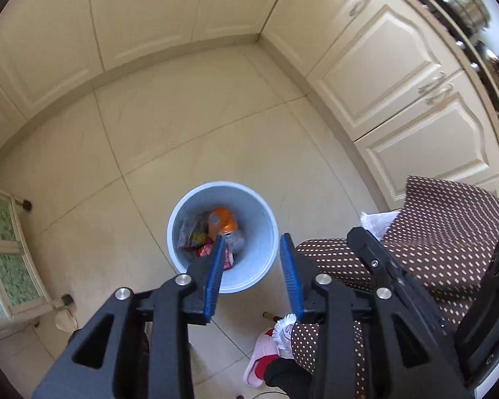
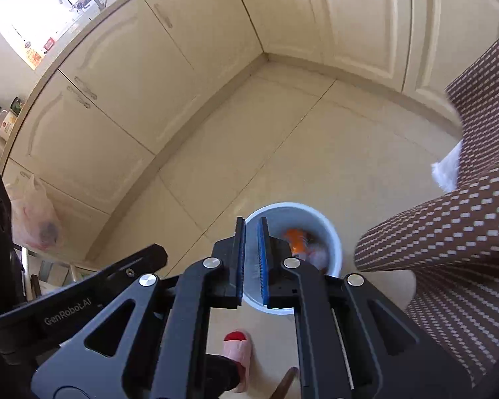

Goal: Collect trash

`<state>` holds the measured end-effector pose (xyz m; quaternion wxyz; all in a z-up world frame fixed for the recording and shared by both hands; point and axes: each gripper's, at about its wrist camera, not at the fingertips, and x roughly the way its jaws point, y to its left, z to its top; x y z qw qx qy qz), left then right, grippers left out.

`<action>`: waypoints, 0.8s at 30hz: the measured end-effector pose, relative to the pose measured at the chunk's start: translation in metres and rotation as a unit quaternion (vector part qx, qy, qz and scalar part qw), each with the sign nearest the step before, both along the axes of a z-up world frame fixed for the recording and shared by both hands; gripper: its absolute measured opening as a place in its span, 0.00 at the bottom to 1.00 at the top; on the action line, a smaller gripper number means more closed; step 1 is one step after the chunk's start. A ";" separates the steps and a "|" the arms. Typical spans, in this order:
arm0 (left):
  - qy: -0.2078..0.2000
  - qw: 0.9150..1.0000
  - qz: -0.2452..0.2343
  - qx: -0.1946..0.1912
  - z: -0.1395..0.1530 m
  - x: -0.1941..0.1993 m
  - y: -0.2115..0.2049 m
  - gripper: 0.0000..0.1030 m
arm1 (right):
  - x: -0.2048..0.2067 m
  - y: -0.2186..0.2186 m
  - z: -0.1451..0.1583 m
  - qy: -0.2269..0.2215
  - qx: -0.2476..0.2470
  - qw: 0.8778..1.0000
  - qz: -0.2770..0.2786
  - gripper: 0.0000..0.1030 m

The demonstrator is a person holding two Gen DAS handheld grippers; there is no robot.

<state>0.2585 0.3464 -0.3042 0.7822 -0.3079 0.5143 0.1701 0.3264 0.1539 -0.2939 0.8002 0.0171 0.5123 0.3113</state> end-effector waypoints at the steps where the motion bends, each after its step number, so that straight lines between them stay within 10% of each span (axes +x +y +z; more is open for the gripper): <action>1: -0.008 1.000 -0.006 0.012 0.011 -0.002 -0.006 0.33 | -0.004 -0.003 0.009 -0.014 -0.005 1.000 -0.001 0.09; 15: -0.157 0.968 -0.035 0.192 0.156 -0.083 -0.100 0.42 | -0.099 -0.103 0.138 -0.175 0.007 0.982 -0.069 0.09; 24: -0.225 0.938 -0.029 0.263 0.202 -0.142 -0.161 0.65 | -0.177 -0.172 0.193 -0.281 0.015 0.952 -0.122 0.49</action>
